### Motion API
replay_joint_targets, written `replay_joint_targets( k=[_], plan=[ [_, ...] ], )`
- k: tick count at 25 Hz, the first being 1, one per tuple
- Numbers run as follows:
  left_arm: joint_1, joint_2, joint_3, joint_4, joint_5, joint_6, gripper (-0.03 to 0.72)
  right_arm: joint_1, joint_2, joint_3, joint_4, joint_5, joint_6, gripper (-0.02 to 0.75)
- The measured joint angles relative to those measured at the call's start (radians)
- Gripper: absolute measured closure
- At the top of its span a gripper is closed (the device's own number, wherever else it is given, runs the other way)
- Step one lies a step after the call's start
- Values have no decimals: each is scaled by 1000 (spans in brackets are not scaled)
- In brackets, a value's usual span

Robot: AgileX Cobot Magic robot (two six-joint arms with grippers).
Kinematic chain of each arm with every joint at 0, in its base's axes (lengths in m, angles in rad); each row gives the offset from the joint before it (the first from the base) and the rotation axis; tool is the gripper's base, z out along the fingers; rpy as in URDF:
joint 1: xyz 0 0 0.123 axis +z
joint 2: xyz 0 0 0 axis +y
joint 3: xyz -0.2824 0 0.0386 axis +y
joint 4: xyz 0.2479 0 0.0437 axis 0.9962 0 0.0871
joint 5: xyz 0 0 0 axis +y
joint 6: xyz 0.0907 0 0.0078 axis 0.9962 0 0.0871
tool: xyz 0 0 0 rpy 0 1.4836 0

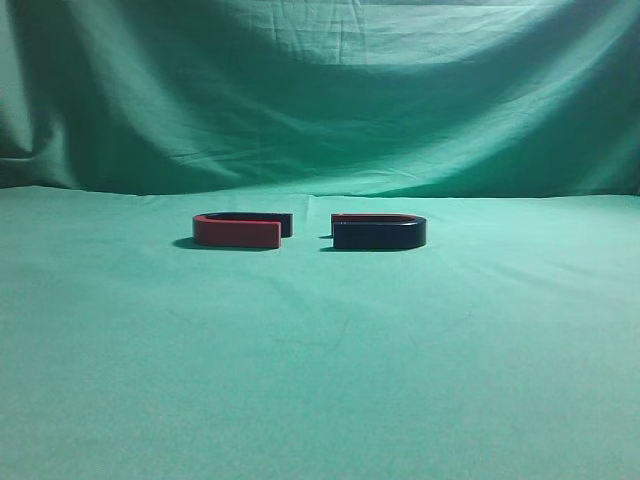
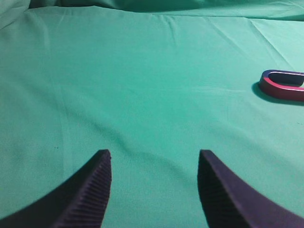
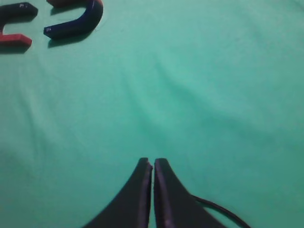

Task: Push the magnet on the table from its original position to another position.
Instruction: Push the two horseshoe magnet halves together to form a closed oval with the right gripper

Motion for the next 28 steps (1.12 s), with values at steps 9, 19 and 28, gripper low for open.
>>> replay_joint_targets(
  k=[9, 19, 28],
  plan=[
    [0, 0, 0, 0, 0, 0, 316, 82, 368, -291, -17, 158, -98, 738],
    [0, 0, 0, 0, 0, 0, 316, 270, 742, -700, -346, 207, 246, 738],
    [0, 0, 0, 0, 0, 0, 316, 304, 1028, -969, -383, 302, 296, 738]
  ],
)
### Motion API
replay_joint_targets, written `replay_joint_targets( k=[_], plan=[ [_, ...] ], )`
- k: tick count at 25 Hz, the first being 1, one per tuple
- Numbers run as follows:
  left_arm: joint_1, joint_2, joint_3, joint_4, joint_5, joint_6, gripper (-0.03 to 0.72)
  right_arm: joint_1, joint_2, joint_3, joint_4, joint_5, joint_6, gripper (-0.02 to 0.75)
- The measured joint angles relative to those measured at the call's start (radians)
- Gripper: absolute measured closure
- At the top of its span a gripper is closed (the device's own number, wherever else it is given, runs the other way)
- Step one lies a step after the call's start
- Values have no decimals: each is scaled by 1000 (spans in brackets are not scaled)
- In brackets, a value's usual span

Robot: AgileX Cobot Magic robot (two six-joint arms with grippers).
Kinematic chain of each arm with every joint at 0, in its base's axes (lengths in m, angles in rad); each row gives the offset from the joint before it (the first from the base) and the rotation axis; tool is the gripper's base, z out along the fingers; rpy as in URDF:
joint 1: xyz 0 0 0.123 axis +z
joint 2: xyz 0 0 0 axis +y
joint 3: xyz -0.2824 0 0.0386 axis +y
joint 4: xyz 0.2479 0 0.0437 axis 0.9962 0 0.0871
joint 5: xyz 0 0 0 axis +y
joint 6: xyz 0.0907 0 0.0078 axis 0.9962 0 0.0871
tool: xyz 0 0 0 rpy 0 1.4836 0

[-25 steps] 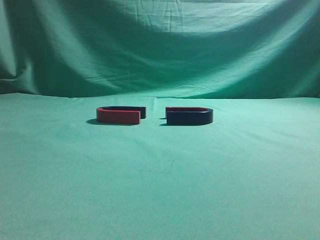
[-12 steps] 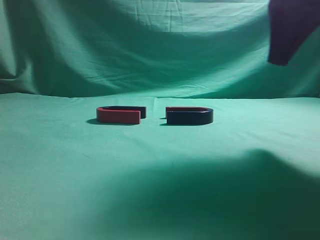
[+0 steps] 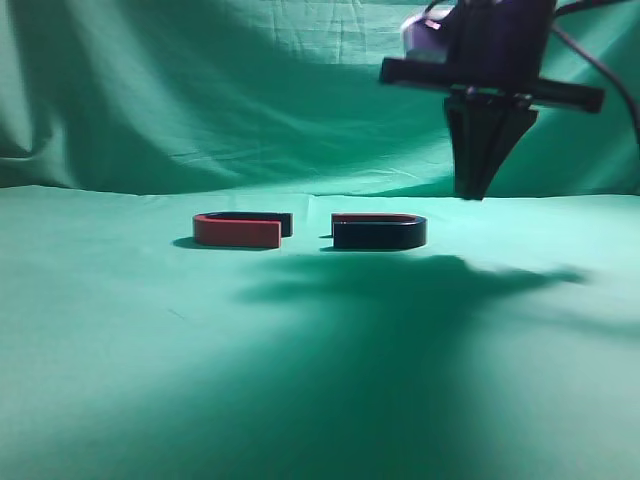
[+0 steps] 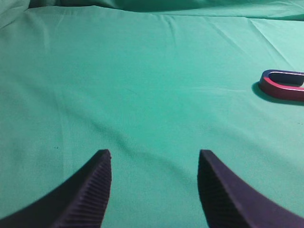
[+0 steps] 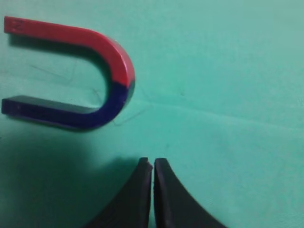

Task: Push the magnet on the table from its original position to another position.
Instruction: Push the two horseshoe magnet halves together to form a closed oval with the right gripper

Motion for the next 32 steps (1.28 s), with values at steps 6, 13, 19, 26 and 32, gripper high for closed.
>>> replay_joint_targets(
  k=[6, 13, 19, 26, 32],
  plan=[
    [0, 0, 0, 0, 0, 0, 316, 9, 102, -94, -27, 18, 28, 738],
    [0, 0, 0, 0, 0, 0, 316, 9, 136, -126, -27, -5, 31, 738],
    [0, 0, 0, 0, 0, 0, 316, 18, 167, -125, -19, -41, 31, 738],
    [0, 0, 0, 0, 0, 0, 316, 101, 173, -125, -26, -91, 35, 738],
    [0, 0, 0, 0, 0, 0, 316, 117, 173, -125, -41, -100, 83, 738]
  ],
)
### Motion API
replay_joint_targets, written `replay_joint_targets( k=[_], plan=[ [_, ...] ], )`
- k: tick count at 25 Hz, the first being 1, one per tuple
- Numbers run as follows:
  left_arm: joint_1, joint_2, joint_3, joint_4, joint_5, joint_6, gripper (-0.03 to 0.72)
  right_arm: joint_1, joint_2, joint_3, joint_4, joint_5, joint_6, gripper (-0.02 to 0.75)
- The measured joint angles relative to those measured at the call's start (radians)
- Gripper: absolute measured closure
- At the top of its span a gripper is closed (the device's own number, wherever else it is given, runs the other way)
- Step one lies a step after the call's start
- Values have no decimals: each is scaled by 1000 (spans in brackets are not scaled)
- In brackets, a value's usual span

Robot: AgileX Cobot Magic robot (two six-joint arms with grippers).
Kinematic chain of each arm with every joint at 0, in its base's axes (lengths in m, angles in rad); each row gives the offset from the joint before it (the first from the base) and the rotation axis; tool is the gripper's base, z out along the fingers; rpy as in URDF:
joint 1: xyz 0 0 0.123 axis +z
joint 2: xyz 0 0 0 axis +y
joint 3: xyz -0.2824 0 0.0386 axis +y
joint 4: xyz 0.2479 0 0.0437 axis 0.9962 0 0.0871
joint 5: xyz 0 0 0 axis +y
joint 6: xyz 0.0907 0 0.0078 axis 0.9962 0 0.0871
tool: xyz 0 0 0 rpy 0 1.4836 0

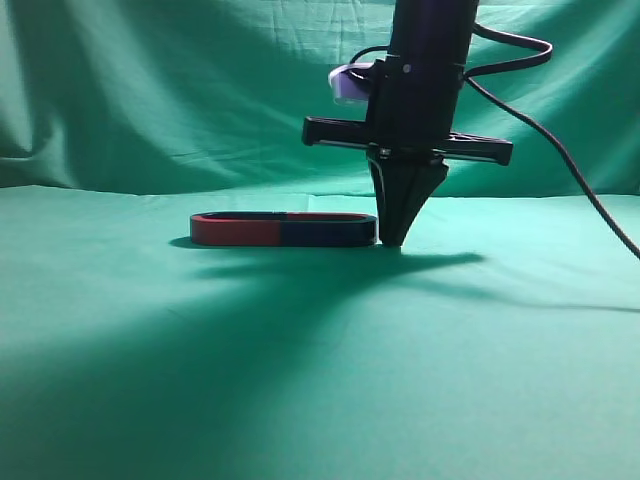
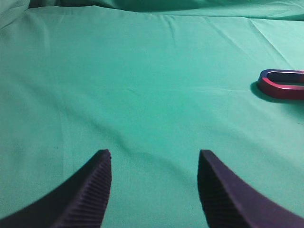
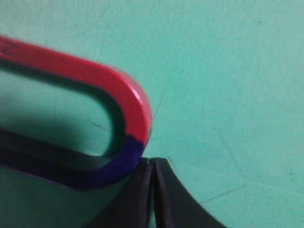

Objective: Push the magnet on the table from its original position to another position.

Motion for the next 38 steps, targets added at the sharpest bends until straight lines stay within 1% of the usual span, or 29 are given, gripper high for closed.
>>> replay_joint_targets(
  k=[7, 11, 17, 21, 24, 30, 34, 38],
  plan=[
    [0, 0, 0, 0, 0, 0, 316, 0, -43, 0, -104, 49, 92, 738],
    [0, 0, 0, 0, 0, 0, 316, 0, -156, 0, -147, 112, 113, 738],
    [0, 0, 0, 0, 0, 0, 316, 0, -334, 0, -243, 289, 169, 738],
    [0, 0, 0, 0, 0, 0, 316, 0, -478, 25, -312, 311, 215, 738],
    [0, 0, 0, 0, 0, 0, 316, 0, -625, 121, -343, 321, 261, 738],
    [0, 0, 0, 0, 0, 0, 316, 0, -937, 374, -350, 317, 296, 738],
    [0, 0, 0, 0, 0, 0, 316, 0, -1127, 533, -350, 248, 303, 738],
    [0, 0, 0, 0, 0, 0, 316, 0, -1330, 694, -350, 132, 306, 738]
  ],
)
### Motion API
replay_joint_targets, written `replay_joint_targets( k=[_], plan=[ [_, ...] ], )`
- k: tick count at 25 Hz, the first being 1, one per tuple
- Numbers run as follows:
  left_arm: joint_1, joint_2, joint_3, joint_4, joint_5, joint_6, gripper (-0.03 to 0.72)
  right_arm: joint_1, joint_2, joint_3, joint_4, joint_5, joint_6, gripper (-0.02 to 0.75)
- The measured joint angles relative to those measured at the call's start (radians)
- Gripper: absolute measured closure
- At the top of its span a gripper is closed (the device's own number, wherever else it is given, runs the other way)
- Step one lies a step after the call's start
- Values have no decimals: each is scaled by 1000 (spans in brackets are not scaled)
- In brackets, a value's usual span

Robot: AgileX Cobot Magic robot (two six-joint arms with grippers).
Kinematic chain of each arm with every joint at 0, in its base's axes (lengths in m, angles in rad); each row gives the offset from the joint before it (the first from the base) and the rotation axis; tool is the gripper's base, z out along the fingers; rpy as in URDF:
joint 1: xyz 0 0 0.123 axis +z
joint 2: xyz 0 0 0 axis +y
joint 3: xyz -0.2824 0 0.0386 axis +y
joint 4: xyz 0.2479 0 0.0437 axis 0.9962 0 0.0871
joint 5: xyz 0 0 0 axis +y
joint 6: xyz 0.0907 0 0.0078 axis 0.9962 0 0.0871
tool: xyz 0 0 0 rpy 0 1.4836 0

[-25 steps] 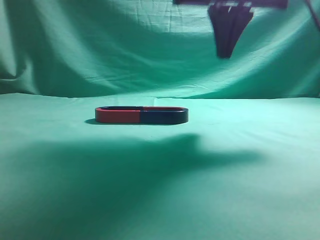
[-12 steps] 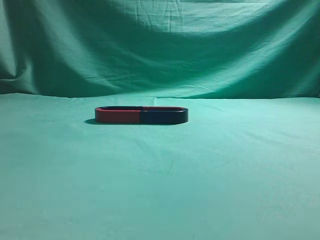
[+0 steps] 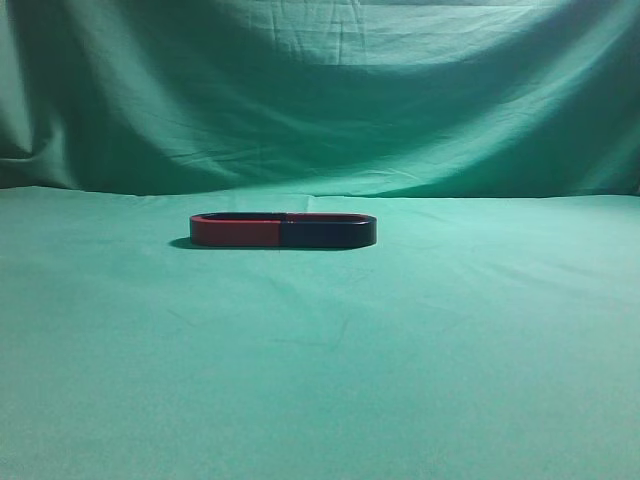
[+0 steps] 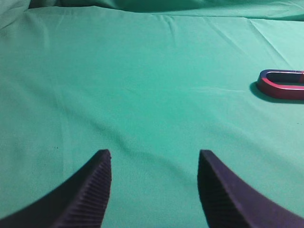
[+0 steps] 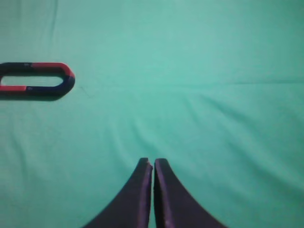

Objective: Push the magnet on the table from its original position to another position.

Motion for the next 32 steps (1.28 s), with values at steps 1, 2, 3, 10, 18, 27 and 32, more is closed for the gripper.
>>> replay_joint_targets(
  k=[1, 2, 3, 10, 18, 27, 32],
  plan=[
    [0, 0, 0, 0, 0, 0, 316, 0, -44, 41, 0, -30, 2, 738],
    [0, 0, 0, 0, 0, 0, 316, 0, -96, 80, 0, -55, 2, 738],
    [0, 0, 0, 0, 0, 0, 316, 0, -147, 114, 0, -71, 3, 738],
    [0, 0, 0, 0, 0, 0, 316, 0, -395, 241, 63, -29, 4, 738],
    [0, 0, 0, 0, 0, 0, 316, 0, -472, 246, 84, -14, -231, 738],
    [0, 0, 0, 0, 0, 0, 316, -95, -560, 357, 131, -210, -355, 241],
    [0, 0, 0, 0, 0, 0, 316, -226, -699, 589, 185, -472, -357, 241]
  ],
)
